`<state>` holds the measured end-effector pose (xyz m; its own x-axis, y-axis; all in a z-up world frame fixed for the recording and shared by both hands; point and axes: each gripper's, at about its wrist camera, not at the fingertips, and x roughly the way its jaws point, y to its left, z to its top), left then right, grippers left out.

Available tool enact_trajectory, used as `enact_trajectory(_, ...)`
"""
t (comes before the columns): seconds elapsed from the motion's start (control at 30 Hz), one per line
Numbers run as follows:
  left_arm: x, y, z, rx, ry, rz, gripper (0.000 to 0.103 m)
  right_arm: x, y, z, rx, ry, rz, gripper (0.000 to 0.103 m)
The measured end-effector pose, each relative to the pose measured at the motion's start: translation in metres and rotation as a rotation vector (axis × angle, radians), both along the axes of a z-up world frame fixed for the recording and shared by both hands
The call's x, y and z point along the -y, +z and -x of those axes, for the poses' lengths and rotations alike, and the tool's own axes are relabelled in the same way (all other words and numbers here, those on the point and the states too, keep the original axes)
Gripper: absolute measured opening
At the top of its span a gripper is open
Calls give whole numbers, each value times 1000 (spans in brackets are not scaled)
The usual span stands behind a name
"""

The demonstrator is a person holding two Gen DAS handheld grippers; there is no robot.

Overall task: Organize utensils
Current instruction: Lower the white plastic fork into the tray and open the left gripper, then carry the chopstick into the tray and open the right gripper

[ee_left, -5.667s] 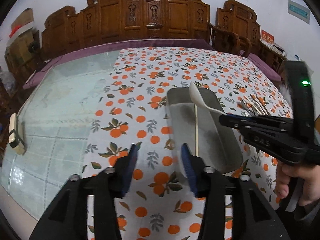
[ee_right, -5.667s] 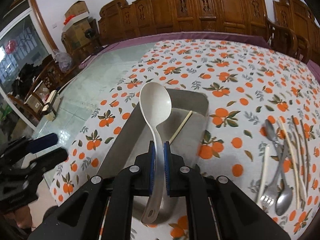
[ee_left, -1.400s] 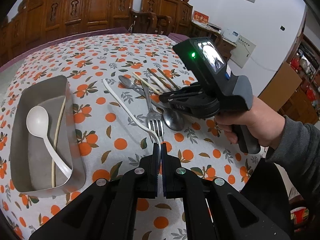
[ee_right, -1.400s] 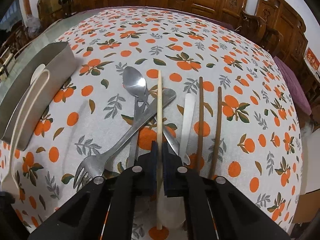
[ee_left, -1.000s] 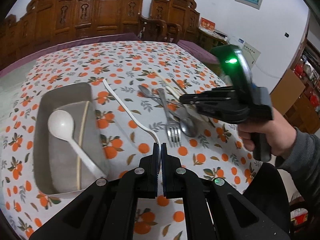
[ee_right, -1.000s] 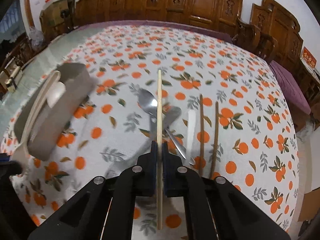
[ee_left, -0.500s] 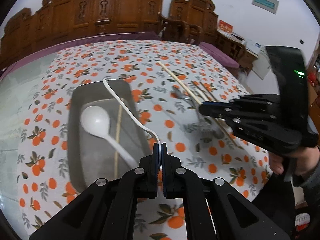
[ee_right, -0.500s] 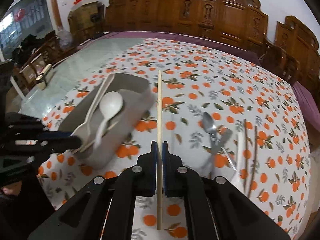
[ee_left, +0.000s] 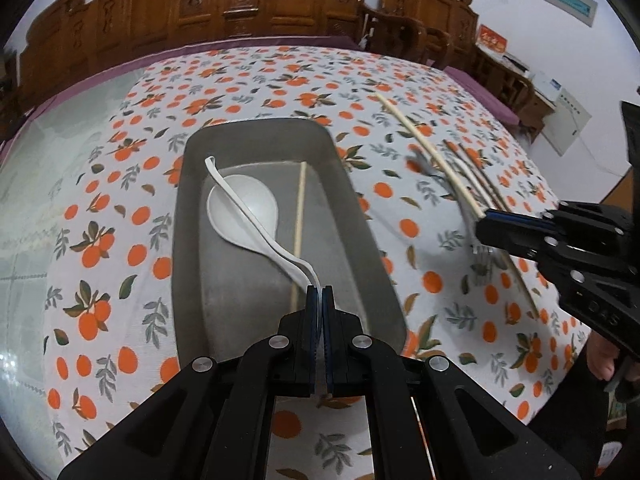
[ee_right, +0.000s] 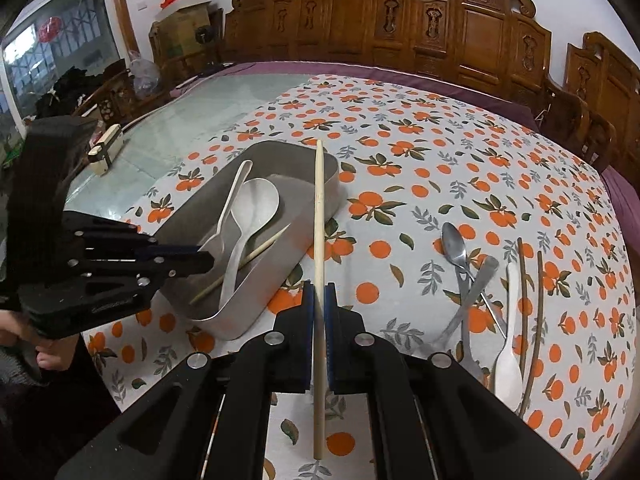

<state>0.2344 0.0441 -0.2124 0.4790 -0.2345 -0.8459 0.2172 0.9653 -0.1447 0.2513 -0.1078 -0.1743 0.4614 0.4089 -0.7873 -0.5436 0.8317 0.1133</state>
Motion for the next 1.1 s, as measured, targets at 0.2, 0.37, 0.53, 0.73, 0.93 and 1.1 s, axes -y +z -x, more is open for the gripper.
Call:
enact_trajectory(0.2, 0, -9, -7, -21, 25, -36, 2, 0, -2, 1, -5, -3, -11, 6)
enact_trajectory(0.37, 0, -14, -11, -27, 38, -53, 2, 0, -2, 0, -7, -2, -15, 6)
enact_trajectory(0.53, -1, -10, -11, -18, 40, -52, 3, -1, -2, -1, -11, -5, -23, 6)
enact_trajectory(0.73, -12, 1, -5, -1, 58, -25, 16, -5, 0, -2, -9, -4, -29, 6)
enact_trajectory(0.93, -30, 19, 9, 54, 92, -27, 26, -13, 5, -3, -13, -8, -62, 6)
enact_trajectory(1.1, -45, 26, 14, 81, 133, -55, 32, -29, 8, -6, -23, -2, -94, 6)
